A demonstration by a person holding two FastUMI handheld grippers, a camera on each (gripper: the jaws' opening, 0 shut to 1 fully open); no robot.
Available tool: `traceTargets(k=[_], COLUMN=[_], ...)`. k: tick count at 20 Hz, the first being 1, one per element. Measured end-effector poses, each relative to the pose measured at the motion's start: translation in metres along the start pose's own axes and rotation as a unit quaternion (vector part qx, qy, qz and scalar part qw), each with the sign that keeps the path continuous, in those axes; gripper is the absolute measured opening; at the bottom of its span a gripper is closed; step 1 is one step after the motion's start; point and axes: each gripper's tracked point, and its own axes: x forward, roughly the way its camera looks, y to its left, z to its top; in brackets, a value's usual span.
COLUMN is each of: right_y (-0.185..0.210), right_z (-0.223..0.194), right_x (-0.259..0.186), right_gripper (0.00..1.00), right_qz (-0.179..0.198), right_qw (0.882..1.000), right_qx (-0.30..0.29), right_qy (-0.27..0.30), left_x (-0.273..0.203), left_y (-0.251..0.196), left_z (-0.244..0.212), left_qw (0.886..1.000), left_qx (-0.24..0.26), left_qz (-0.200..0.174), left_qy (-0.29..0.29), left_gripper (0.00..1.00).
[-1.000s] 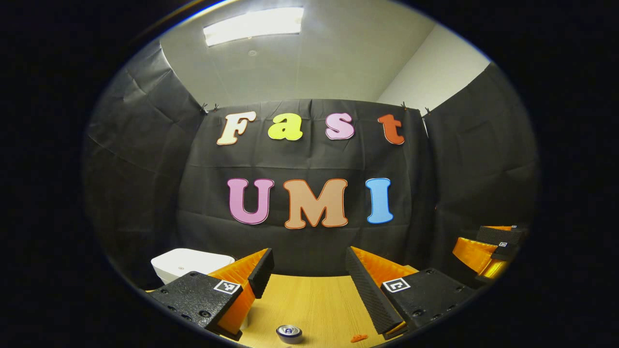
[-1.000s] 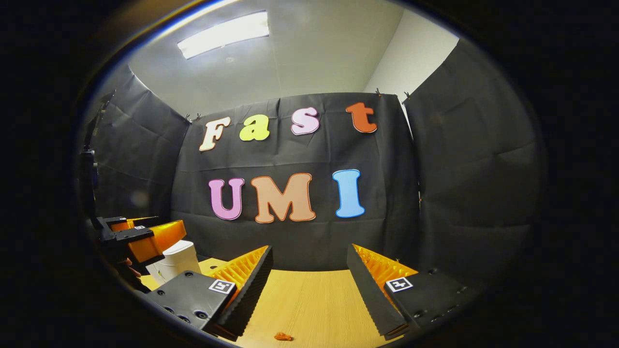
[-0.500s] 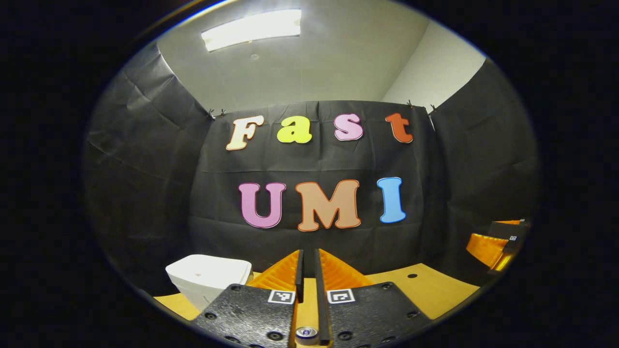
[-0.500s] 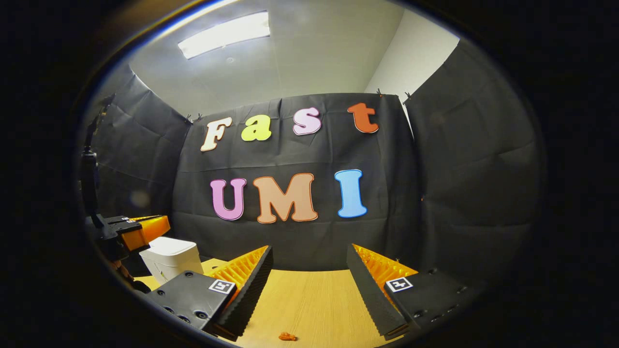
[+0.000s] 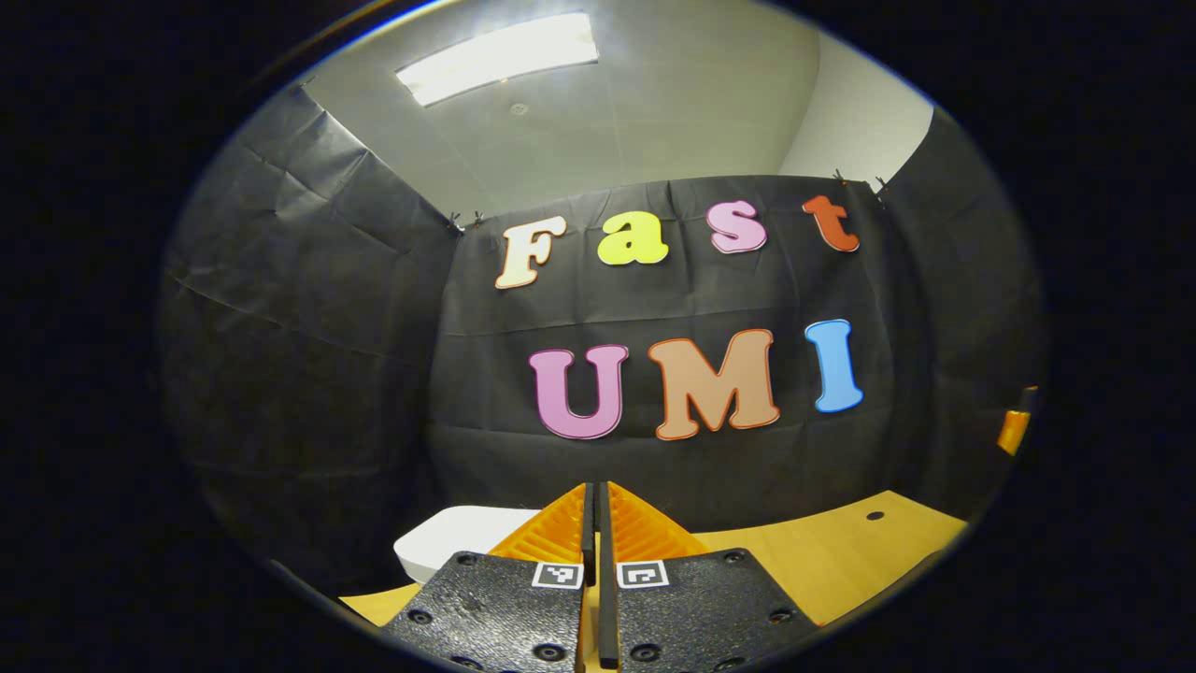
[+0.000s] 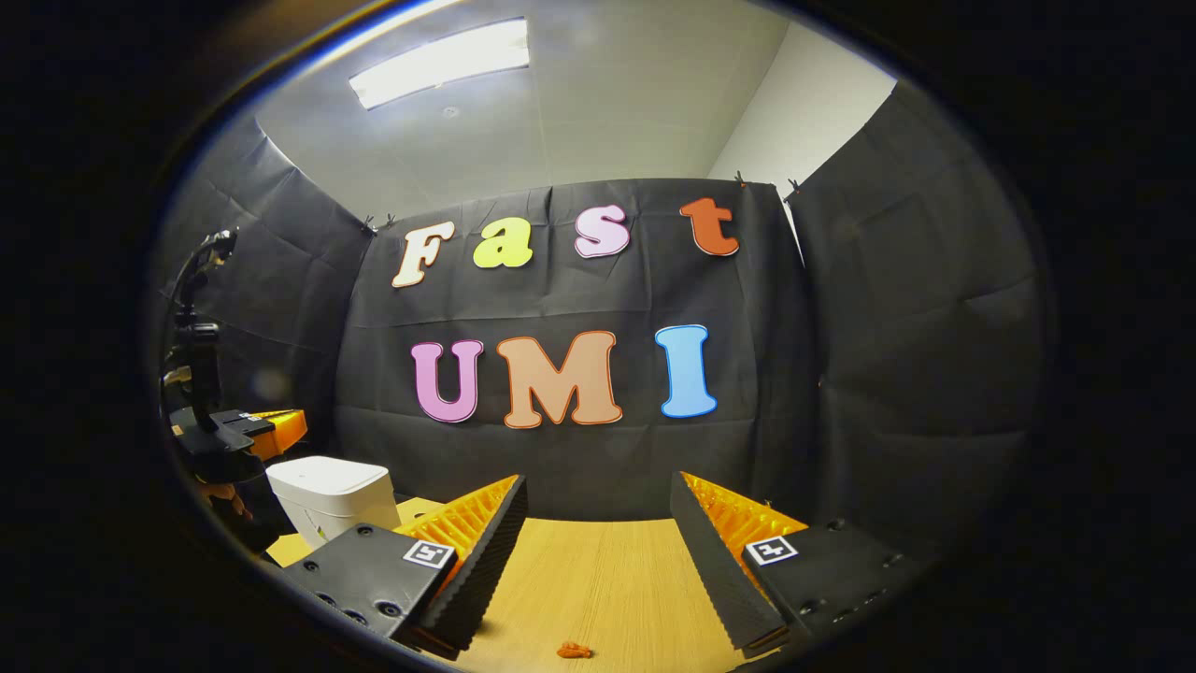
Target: Press the lid of the desktop garbage bin to open it, pick up the crumpled paper on the desktop and throw it into the bin, then pick up the pop can on the desktop and drop it into the bin, and finally close the garbage bin lid.
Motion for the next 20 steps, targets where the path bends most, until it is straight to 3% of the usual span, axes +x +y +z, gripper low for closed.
traceTargets(k=[8, 15, 16, 20], right_y=[0.02, 0.032, 0.032, 0.034], right_z=[-0.006, -0.014, -0.016, -0.024], right_x=[-0.006, -0.003, -0.001, 0.004], right_gripper=[0.96, 0.96, 0.96, 0.96], right_qz=[-0.016, -0.009, -0.007, 0.003], right_qw=[1.0, 1.0, 1.0, 0.999], right_qx=[-0.005, -0.021, -0.023, -0.028], right_qy=[0.004, 0.016, 0.02, 0.035], left_x=[0.036, 0.034, 0.041, 0.041], left_y=[0.071, 0.09, 0.092, 0.091], left_z=[-0.069, -0.133, -0.12, -0.124], left_qw=[0.997, 0.987, 0.992, 0.994], left_qx=[0.008, -0.003, 0.01, 0.065], left_qz=[0.054, 0.072, 0.072, 0.078], left_qy=[0.056, 0.141, 0.1, 0.05], left_gripper=[0.0, 0.0, 0.02, 0.0])
